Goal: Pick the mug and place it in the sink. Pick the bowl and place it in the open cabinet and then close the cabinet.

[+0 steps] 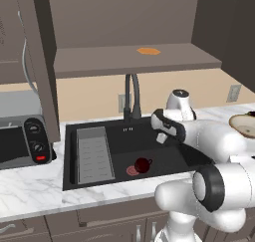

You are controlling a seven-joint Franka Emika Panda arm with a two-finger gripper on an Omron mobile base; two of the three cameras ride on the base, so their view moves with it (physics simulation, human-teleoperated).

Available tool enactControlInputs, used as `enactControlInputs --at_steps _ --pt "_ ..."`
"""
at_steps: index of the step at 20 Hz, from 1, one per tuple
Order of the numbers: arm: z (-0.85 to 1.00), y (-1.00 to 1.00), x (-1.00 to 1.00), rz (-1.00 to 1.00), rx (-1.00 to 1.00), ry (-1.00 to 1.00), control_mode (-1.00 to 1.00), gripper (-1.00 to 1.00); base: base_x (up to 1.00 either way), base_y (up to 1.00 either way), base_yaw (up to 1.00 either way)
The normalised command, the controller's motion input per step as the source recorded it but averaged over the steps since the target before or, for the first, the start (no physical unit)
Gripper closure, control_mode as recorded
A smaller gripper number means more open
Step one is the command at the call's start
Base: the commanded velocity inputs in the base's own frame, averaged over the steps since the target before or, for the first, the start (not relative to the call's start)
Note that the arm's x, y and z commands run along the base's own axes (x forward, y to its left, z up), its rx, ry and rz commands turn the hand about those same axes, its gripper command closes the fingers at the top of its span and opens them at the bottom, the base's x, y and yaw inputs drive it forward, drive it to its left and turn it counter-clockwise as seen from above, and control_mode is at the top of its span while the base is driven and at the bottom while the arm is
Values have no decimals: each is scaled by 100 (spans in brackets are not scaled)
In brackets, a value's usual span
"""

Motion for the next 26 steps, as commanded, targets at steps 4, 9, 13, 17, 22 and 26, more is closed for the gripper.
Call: enactControlInputs --at_steps 4,9,13,17,22,26 --pt "41 0 -37 -24 -2 0 -100 -100 0 0 0" --pt "35 0 -37 -24 -3 -1 -100 -100 0 0 0" --pt "35 0 -8 -16 0 0 -100 -100 0 0 0" --pt "17 0 -8 -10 -3 -3 -100 -100 0 0 0" --pt "8 -10 -14 -1 -8 -9 -100 -100 0 0 0" --pt "1 -22 -13 -1 -8 -7 -100 -100 0 0 0"
